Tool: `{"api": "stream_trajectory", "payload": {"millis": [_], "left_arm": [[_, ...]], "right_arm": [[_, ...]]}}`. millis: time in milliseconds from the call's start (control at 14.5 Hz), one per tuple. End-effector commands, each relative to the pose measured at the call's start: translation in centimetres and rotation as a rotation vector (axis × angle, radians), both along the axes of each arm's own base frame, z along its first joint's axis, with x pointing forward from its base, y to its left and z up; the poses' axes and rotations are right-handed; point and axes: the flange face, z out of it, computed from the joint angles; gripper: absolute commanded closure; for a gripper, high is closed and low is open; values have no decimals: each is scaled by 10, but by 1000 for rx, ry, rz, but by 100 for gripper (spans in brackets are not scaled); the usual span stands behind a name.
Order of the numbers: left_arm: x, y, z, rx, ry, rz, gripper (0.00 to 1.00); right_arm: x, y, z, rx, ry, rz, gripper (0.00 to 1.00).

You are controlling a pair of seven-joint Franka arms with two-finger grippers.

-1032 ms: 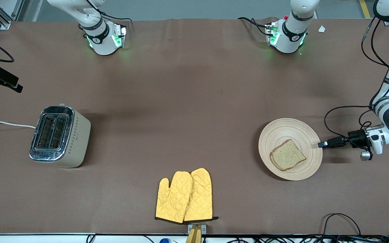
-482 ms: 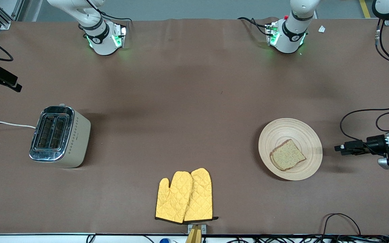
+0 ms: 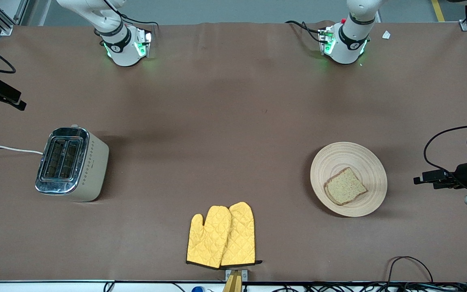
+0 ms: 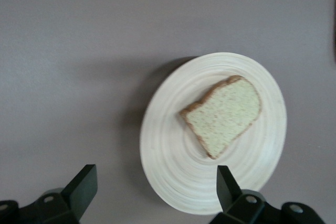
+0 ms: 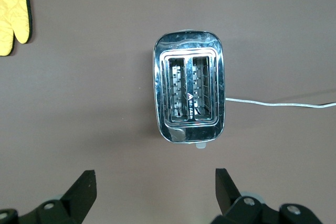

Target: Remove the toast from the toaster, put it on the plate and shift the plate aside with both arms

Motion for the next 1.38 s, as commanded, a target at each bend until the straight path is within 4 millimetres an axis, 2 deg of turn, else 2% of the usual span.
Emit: {"api": "stream_trajectory", "payload": {"millis": [0, 69, 275, 550, 757, 826, 894, 963, 1239, 1307], "left_arm": [[-11, -45, 51, 82, 33, 36, 0], [-15, -64, 69, 129, 31, 34, 0], [-29, -105, 114, 191, 15, 14, 0], [-59, -146, 173, 238, 5, -2, 0], [-85, -165, 214, 278, -13, -31, 0], [-96, -181, 227, 296, -20, -51, 0], [-103, -188, 234, 316, -26, -53, 0], [-110, -184, 243, 341, -27, -37, 0], [-131, -194, 263, 369, -20, -30, 0], [-142, -200, 264, 381, -7, -41, 0]], "right_arm": [[-9, 0, 4, 0, -1, 4, 0], [-9, -1, 5, 0, -4, 4, 0], [-9, 0, 4, 0, 0, 4, 0], [-9, 0, 4, 0, 0, 4, 0], [-9, 0, 4, 0, 0, 4, 0], [-9, 0, 4, 0, 0, 4, 0], [-9, -1, 4, 0, 0, 2, 0], [-9, -1, 4, 0, 0, 2, 0], [-9, -1, 4, 0, 0, 2, 0], [-9, -1, 4, 0, 0, 2, 0]]}}
